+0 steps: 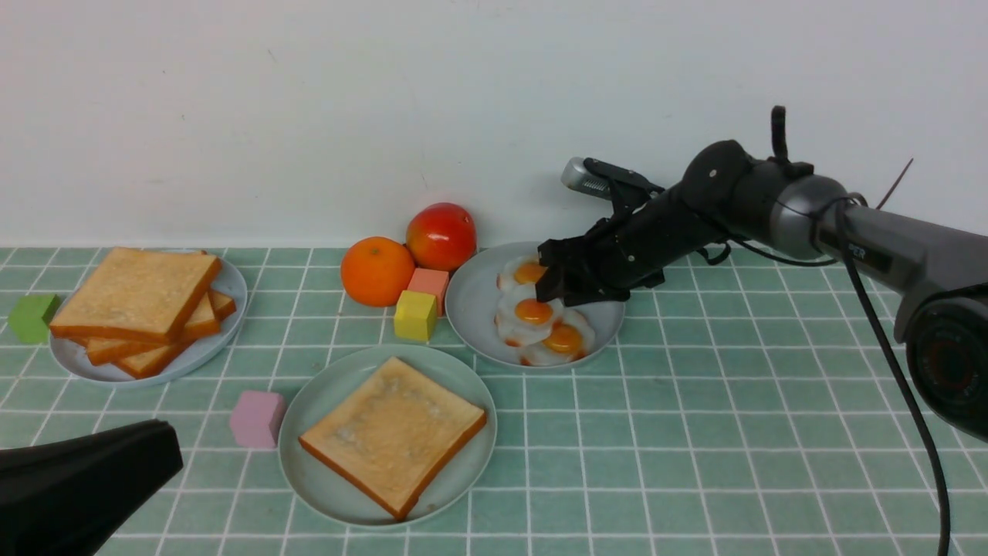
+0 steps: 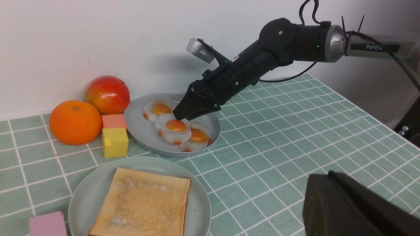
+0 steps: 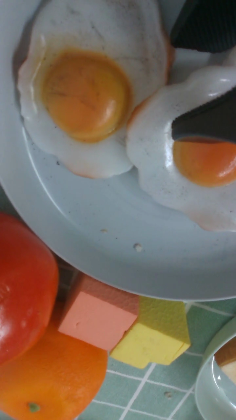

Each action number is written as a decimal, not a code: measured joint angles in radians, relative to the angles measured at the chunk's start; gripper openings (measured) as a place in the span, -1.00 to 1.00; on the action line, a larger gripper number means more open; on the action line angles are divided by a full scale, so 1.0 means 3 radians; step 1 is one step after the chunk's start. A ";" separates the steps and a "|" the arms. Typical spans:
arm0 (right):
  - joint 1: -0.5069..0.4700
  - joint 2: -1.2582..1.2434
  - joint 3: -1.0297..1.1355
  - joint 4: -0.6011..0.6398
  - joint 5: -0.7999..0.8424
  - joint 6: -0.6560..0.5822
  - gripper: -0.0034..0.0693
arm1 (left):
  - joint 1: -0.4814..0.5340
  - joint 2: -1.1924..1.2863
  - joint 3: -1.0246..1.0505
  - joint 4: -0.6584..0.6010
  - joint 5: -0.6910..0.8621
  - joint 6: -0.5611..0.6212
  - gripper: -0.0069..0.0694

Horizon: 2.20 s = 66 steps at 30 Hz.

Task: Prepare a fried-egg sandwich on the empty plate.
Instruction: Use the right arm to grab a fried egg, then use the right arm to place the fried egg on the slice of bread in the middle

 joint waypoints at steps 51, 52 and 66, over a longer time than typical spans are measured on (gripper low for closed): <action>-0.0135 -0.0850 0.0313 -0.0039 0.0777 -0.0247 -0.73 | 0.0000 0.0000 0.0000 0.0205 0.0351 0.0000 -0.82; -0.0069 -0.0995 0.0453 -0.0036 0.0777 -0.0267 -0.73 | 0.0000 0.0000 0.0000 0.0246 0.0415 0.0000 -0.82; 0.0887 -0.1176 0.1355 0.0501 -0.0106 -0.0432 -0.73 | 0.0000 0.0000 0.0000 0.0679 0.0523 0.0000 -0.81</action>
